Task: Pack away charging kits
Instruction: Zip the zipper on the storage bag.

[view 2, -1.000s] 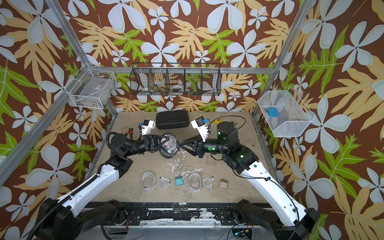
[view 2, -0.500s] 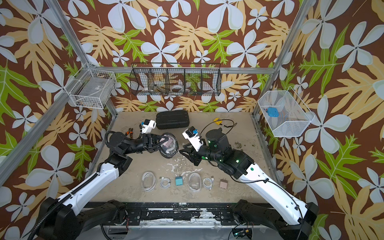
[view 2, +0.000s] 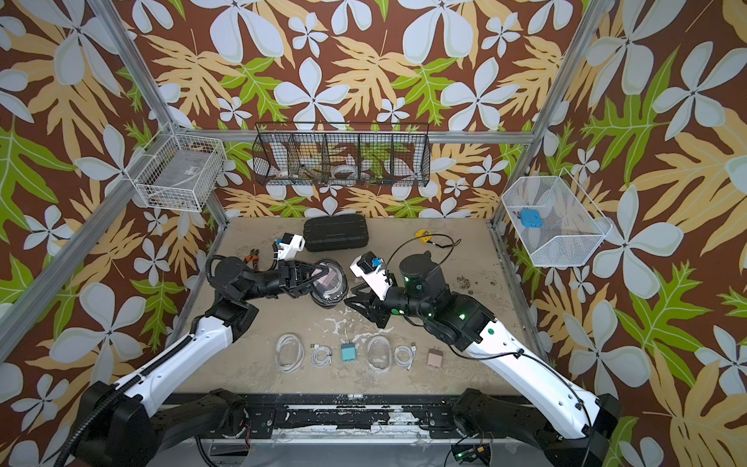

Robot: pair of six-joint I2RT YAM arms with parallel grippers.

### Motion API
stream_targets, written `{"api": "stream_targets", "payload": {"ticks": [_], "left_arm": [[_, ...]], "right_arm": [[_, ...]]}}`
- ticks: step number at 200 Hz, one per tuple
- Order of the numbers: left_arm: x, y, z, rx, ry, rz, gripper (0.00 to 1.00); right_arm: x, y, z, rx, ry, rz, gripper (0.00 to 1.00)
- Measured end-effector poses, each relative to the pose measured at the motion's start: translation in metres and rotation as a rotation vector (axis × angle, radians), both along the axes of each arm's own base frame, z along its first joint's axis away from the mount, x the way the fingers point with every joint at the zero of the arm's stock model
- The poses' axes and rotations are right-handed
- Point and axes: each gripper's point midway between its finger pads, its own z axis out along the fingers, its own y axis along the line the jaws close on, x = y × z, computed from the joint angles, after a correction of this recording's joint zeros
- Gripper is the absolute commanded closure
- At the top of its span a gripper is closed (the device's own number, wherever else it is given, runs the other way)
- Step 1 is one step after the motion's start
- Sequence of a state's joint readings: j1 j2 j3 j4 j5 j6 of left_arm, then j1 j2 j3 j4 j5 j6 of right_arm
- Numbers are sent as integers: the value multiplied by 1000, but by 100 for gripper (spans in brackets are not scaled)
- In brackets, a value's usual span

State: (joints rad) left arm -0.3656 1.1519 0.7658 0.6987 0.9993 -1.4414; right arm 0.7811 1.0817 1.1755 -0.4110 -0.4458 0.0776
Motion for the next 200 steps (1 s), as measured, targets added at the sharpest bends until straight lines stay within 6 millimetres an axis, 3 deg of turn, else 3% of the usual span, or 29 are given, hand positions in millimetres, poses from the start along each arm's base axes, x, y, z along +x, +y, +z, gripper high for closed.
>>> {"api": "stream_targets", "payload": {"ticks": [72, 150, 200], "left_arm": [[0, 0, 0, 1, 6, 0, 83], [1, 1, 2, 0, 6, 7, 83], [2, 0, 2, 0, 13, 1, 83]], "right_arm": [[5, 8, -5, -17, -12, 19, 67], [13, 12, -2, -32, -20, 8, 100], [13, 5, 4, -18, -54, -23, 100]]}}
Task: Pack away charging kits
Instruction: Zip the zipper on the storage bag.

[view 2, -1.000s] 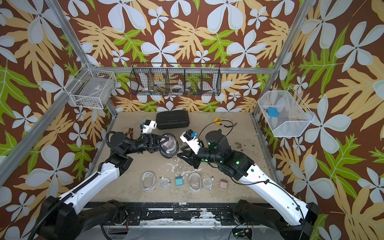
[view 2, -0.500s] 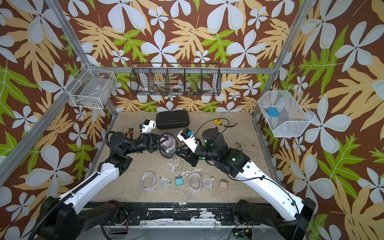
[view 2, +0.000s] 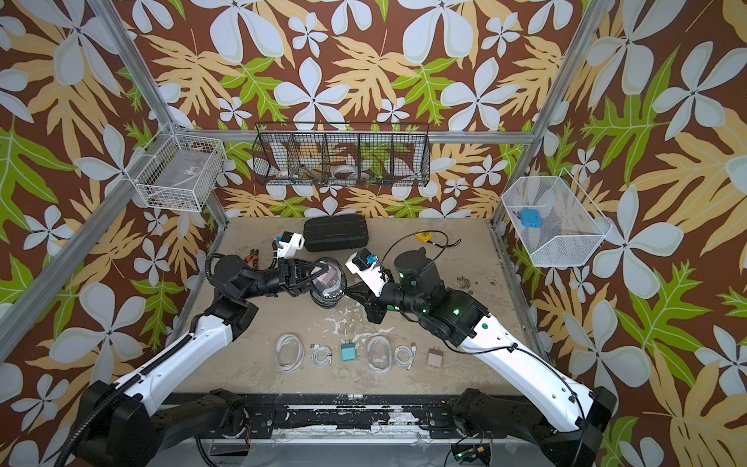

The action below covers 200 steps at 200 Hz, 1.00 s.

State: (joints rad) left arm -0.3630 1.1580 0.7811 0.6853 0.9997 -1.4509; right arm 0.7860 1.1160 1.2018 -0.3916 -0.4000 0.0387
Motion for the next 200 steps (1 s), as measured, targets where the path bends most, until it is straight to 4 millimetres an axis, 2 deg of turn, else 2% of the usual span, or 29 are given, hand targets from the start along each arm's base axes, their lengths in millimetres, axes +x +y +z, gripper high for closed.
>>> {"api": "stream_targets", "payload": {"ticks": [64, 98, 108, 159, 200], "left_arm": [[1, 1, -2, -4, 12, 8, 85], [3, 1, -7, -2, 27, 20, 93], [3, 2, -8, -3, 27, 25, 100], [6, 4, -10, -1, 11, 56, 100], [2, 0, -11, 0, 4, 45, 100]], "right_arm": [[14, -10, 9, 8, -57, -103, 100], [23, -13, 5, 2, -65, -152, 100], [26, -12, 5, 1, -67, -163, 100], [41, -2, 0, -31, -59, -180, 100], [40, -3, 2, -31, -61, -180, 100]]}}
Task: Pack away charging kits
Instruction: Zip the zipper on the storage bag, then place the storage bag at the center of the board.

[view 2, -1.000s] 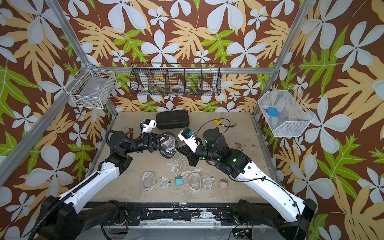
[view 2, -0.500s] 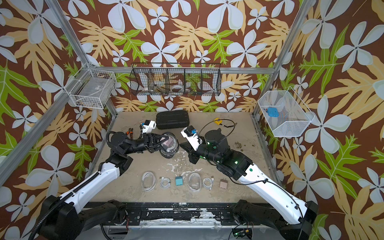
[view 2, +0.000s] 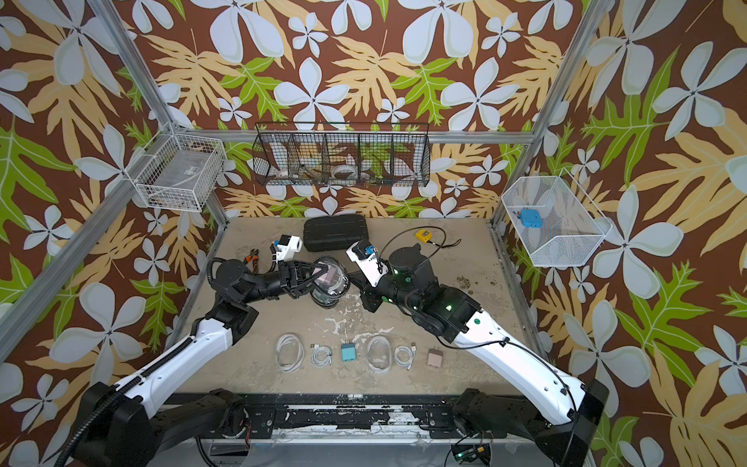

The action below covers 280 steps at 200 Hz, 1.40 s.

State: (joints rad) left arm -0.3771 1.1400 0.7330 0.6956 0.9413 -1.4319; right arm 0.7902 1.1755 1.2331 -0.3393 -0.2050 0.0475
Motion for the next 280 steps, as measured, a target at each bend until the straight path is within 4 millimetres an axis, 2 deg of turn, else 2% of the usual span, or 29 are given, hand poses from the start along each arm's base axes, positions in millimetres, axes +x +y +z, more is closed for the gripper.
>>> {"api": "stream_targets", "payload": {"ticks": [20, 34, 48, 72, 94, 98, 119, 152, 179, 196, 219, 253, 265, 280], "left_arm": [[3, 1, 0, -1, -5, 18, 100], [4, 0, -1, 3, -16, 26, 100], [5, -3, -7, 25, -28, 18, 100], [21, -15, -31, 107, -12, 53, 100], [40, -47, -58, 212, -27, 64, 100], [42, -55, -64, 230, -31, 51, 100], [52, -94, -97, 328, -44, 10, 100], [82, -144, -152, 469, -66, -24, 100], [100, -166, -210, 566, -30, -52, 100], [104, -169, -241, 614, -1, -52, 100], [107, -163, -269, 642, 22, -19, 100], [116, -161, -286, 595, 54, 55, 100], [122, -164, -289, 576, 62, 80, 92], [129, -167, -291, 561, 70, 102, 68]], "right_arm": [[4, -1, 1, -15, 0, -17, 99], [5, -5, 1, -25, 2, -31, 80], [13, -17, 5, -30, -14, -85, 65], [25, -53, 11, -32, -38, -209, 51], [30, -77, 2, -40, 3, -266, 46], [32, -80, -1, -41, 17, -280, 38], [35, -92, -19, -59, 85, -317, 23], [35, -92, -35, -58, 150, -319, 22], [35, -91, -47, -59, 189, -317, 22], [37, -94, -50, -52, 202, -318, 21], [43, -104, -59, -47, 227, -343, 21], [47, -112, -66, -34, 253, -357, 20], [47, -112, -65, -24, 258, -356, 19], [47, -112, -65, -17, 261, -354, 17]]}}
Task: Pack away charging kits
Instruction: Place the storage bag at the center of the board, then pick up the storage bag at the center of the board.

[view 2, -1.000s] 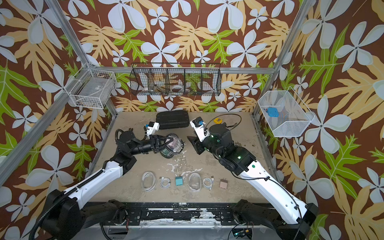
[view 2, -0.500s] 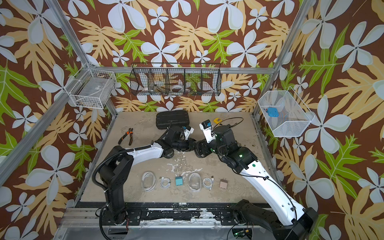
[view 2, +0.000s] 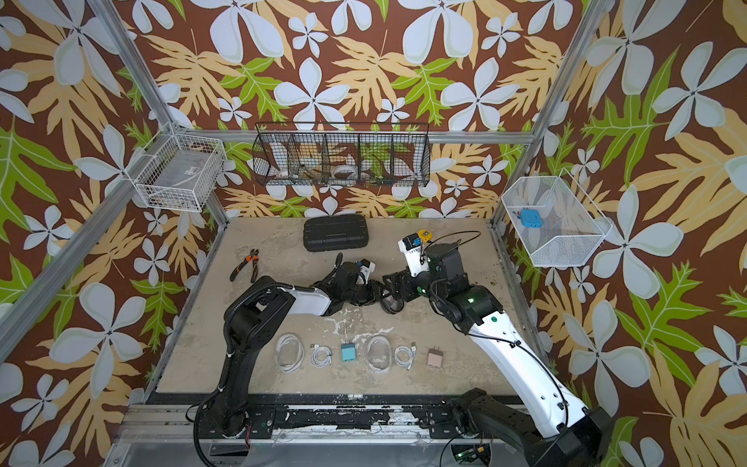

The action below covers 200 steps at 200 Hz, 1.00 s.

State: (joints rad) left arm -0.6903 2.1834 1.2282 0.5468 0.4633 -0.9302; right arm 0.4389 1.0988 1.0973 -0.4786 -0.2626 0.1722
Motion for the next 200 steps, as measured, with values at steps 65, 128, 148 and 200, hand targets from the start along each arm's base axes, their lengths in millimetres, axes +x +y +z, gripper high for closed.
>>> {"api": "stream_targets", "payload": {"ticks": [65, 128, 148, 200], "left_arm": [[22, 18, 42, 162, -132, 73, 21], [-2, 116, 57, 641, -211, 109, 24], [-35, 161, 58, 776, -188, 115, 24], [-117, 241, 61, 920, -77, 174, 23]], "right_arm": [[-2, 9, 3, 29, 16, 43, 13], [-9, 13, 6, 62, 19, 75, 14], [-10, 15, 0, 72, 38, 73, 14], [-5, 27, -20, 109, 86, 87, 15]]}}
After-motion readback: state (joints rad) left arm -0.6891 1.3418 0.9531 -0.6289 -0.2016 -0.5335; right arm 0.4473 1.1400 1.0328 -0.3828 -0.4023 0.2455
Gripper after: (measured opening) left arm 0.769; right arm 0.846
